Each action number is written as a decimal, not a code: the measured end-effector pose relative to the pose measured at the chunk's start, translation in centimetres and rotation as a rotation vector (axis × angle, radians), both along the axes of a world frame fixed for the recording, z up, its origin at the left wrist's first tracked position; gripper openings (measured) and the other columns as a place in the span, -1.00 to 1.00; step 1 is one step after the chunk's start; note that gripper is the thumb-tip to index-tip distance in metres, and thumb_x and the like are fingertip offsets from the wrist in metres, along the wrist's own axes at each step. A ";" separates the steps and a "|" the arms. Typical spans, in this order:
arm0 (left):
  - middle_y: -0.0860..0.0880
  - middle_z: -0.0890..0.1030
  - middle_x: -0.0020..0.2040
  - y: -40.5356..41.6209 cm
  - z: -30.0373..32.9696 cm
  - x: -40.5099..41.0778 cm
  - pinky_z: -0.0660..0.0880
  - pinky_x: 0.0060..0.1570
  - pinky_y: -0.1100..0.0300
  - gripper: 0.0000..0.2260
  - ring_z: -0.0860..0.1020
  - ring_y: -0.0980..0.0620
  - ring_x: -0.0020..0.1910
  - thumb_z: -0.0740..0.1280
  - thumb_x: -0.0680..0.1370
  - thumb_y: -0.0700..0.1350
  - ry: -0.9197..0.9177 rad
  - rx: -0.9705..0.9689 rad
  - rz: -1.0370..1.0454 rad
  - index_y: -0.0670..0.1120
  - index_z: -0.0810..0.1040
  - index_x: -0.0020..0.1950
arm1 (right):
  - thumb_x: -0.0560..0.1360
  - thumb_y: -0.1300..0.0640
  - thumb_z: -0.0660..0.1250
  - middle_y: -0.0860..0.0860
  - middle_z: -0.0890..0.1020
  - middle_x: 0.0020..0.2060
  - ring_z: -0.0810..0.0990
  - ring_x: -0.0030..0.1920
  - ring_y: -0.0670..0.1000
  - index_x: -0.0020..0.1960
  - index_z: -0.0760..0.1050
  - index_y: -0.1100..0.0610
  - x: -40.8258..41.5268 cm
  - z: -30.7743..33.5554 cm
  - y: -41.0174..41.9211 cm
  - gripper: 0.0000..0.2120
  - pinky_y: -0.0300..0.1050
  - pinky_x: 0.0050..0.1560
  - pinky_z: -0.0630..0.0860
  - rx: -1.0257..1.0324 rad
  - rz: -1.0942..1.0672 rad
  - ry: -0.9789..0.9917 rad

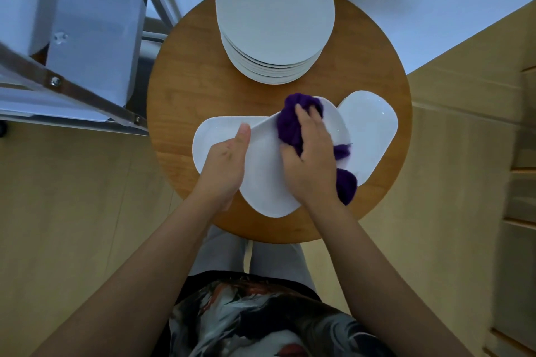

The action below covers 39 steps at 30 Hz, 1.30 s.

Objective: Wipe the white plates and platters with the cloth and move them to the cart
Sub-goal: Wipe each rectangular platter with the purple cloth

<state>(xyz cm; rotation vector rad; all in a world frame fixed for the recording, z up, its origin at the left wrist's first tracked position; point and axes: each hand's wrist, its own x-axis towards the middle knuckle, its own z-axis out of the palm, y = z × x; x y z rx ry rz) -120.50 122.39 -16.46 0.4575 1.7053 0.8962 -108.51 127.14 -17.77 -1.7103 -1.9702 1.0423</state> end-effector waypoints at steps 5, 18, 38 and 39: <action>-0.10 0.64 -0.01 0.2 0.3 -0.6 0.52 0.14 0.01 -0.61 0.58 -0.05 0.06 0.04 0.62 0.17 -0.005 0.012 0.044 0.02 0.58 -0.08 | 0.40 0.21 0.26 0.02 0.35 0.40 0.23 0.38 -0.15 0.40 0.34 0.09 -0.8 1.2 -4.1 -0.45 -0.17 0.38 0.22 -0.130 0.247 0.233; -0.11 0.65 0.05 3.1 2.0 -0.8 0.55 0.08 0.02 -0.49 0.62 -0.08 0.03 0.09 0.56 0.28 -0.183 -0.207 0.084 -0.09 0.52 0.20 | 0.26 0.25 0.51 0.16 0.62 0.02 0.60 0.04 0.14 0.18 0.50 0.29 3.7 1.2 -3.8 -0.49 -0.12 -0.02 0.58 0.336 0.364 0.087; -0.15 0.57 0.23 -0.2 -0.6 -1.3 0.59 0.02 0.04 -0.32 0.54 -0.16 0.20 0.31 0.27 -0.45 -0.769 0.040 0.106 -0.11 0.42 0.37 | 0.42 0.26 0.38 -0.08 0.68 -0.12 0.66 -0.11 -0.04 0.13 0.52 0.03 9.1 2.1 -1.1 -0.70 -0.07 -0.14 0.58 -0.456 -0.854 0.837; -0.16 0.56 0.24 -0.2 -0.3 -1.4 0.59 0.03 0.03 -0.33 0.54 -0.17 0.19 0.30 0.27 -0.45 -0.764 0.041 0.103 -0.12 0.42 0.38 | 0.40 0.29 0.36 -0.10 0.65 -0.18 0.64 -0.17 -0.04 0.12 0.51 0.05 9.4 2.2 -1.2 -0.68 -0.08 -0.19 0.55 -0.338 -0.863 0.755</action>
